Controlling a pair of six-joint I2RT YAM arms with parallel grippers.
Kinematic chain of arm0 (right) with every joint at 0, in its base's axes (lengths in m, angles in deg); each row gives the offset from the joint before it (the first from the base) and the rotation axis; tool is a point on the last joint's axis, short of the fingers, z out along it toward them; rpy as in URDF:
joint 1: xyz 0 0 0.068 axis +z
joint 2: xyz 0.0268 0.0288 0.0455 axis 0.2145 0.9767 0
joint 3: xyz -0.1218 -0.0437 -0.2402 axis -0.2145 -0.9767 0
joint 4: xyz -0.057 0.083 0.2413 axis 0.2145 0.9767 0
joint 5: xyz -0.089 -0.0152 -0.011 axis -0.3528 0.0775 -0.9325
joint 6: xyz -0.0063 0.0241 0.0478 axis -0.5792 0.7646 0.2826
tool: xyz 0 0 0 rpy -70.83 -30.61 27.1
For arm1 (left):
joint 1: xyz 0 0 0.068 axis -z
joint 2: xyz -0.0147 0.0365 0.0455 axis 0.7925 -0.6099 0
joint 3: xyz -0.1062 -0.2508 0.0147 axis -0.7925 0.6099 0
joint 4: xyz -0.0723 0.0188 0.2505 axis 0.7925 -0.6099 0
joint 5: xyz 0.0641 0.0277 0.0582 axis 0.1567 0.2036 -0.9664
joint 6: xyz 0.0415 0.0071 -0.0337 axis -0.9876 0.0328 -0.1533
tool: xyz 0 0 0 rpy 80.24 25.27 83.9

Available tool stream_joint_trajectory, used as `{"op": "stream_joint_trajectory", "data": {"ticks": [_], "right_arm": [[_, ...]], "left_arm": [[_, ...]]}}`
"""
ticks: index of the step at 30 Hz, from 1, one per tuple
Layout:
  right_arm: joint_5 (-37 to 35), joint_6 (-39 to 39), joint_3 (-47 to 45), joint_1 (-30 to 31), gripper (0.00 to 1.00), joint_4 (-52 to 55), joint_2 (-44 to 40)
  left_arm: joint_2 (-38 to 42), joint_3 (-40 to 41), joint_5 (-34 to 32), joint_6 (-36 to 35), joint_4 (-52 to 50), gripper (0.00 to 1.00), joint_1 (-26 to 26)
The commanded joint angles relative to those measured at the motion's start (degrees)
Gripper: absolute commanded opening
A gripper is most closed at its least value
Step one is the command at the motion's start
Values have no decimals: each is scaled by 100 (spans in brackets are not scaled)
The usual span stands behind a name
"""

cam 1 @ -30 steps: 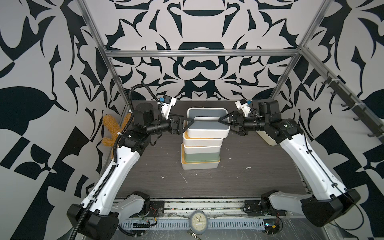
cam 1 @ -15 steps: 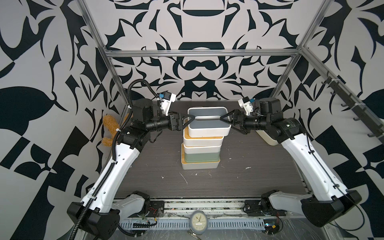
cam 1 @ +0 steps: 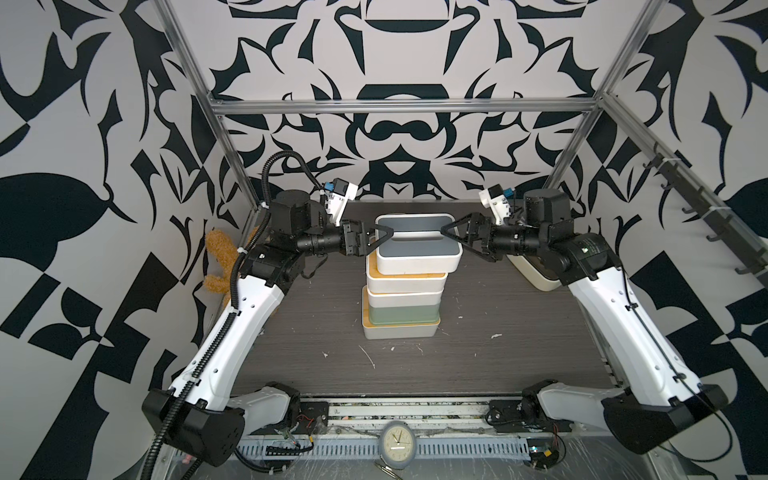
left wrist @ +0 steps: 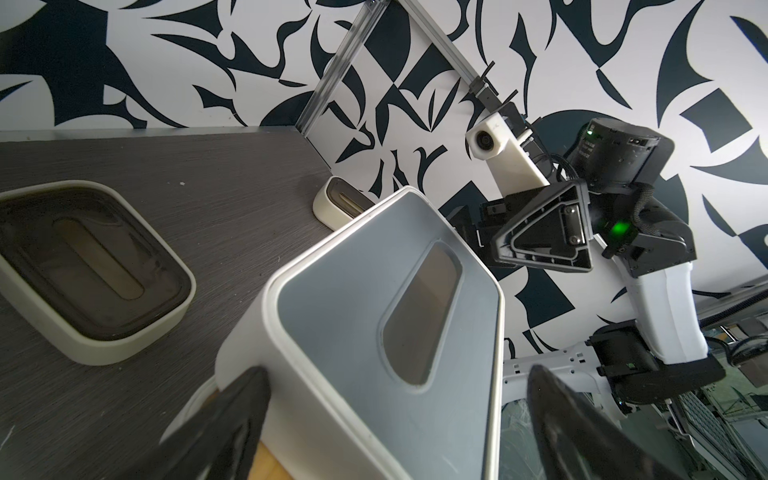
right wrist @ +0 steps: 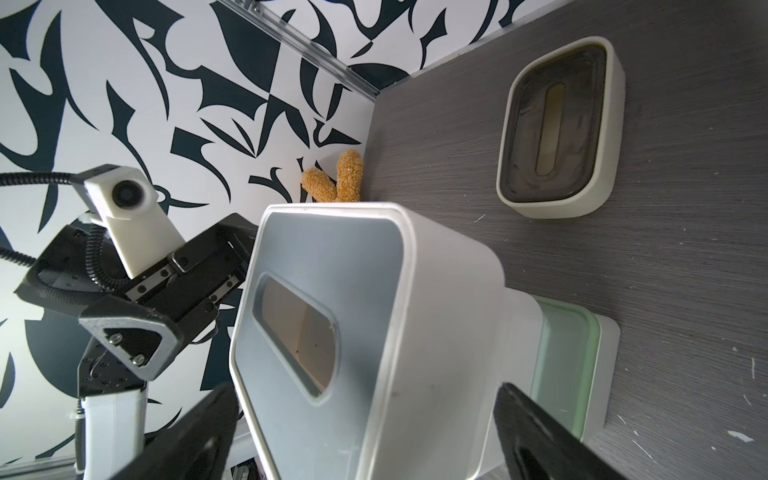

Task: Stack the tissue boxes
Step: Place the tissue box at the tissue box.

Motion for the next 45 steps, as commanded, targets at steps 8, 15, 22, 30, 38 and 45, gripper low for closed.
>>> {"op": "stream_joint_trajectory", "data": {"ticks": [8, 15, 22, 30, 38, 45], "right_arm": [[128, -55, 243, 216, 99, -366, 13], [147, -46, 295, 365, 99, -417, 48], [155, -39, 328, 494, 99, -511, 57], [155, -17, 368, 648, 99, -590, 99], [138, 2, 377, 718, 99, -634, 129], [146, 29, 377, 761, 99, -651, 127]], "left_arm": [[-126, -87, 329, 40, -106, 99, -12], [-2, -53, 442, -13, -177, 99, -14], [141, -47, 394, -74, -318, 99, -10], [225, -77, 331, -161, -452, 99, -12], [283, -38, 271, -252, -591, 99, -11], [311, -62, 277, -254, -613, 99, -12]]}}
